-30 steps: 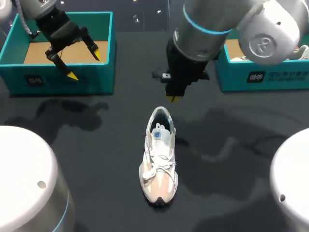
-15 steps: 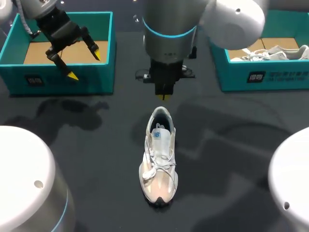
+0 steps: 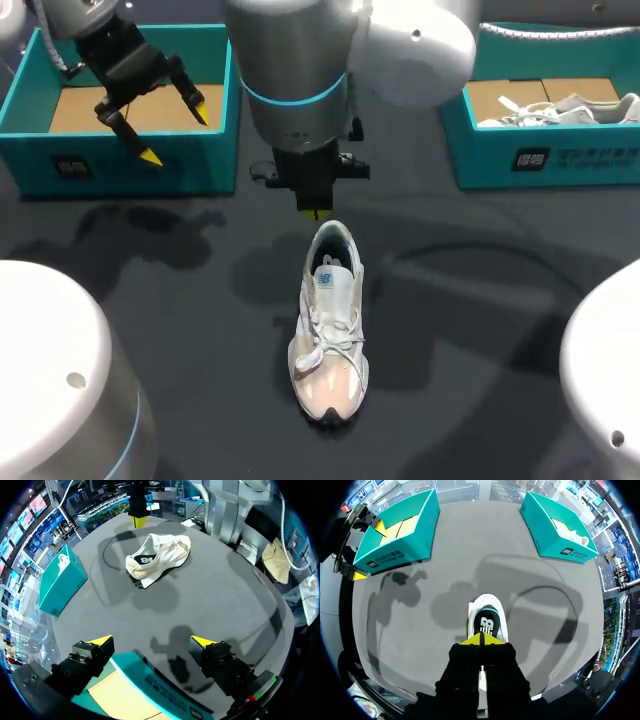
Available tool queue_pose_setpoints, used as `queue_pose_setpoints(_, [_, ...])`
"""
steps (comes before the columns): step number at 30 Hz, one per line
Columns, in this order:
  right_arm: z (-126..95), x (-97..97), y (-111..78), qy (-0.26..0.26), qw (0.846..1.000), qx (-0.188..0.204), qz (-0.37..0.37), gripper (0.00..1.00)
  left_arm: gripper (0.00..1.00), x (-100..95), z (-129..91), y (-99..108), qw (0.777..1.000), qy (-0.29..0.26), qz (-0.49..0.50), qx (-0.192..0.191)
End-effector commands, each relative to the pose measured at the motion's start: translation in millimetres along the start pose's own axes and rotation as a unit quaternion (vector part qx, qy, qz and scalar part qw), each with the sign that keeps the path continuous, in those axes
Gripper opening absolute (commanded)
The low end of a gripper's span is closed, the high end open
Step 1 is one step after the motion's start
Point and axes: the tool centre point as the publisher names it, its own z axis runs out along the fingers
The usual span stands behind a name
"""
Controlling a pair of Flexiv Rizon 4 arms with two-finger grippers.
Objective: Take the shoe out of the shoebox, open the shoe tongue, remove and reinsert the insole, then place the shoe into the shoebox
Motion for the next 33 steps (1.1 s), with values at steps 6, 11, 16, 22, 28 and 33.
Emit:
queue_pose_setpoints(6, [3.3,9.5,-7.8,-0.044,0.999,-0.009,0.020,0.00,1.00,-0.2,-0.1,0.0,1.000,0.001,0.000,-0.001])
queue_pose_setpoints(11, [23.8,12.8,-9.2,-0.053,0.998,0.000,0.024,0.00,1.00,-0.2,-0.1,0.0,1.000,0.001,0.000,-0.001])
queue_pose_setpoints(16, [41.6,17.4,-11.7,-0.066,0.997,0.016,0.031,0.00,1.00,-0.2,-0.1,0.0,1.000,0.001,0.000,-0.001])
queue_pose_setpoints(22, [61.8,18.0,-16.5,-0.061,0.997,0.025,0.038,0.00,1.00,-0.2,-0.1,0.0,1.000,0.001,0.000,-0.001])
queue_pose_setpoints(28, [79.4,9.3,-24.8,-0.075,0.995,0.020,0.064,0.00,1.00,-0.2,-0.1,0.0,1.000,0.001,0.000,-0.001])
queue_pose_setpoints(33, [76.8,7.6,-26.2,-0.075,0.995,0.017,0.067,0.00,1.00,-0.2,-0.1,0.0,1.000,0.001,0.000,-0.001])
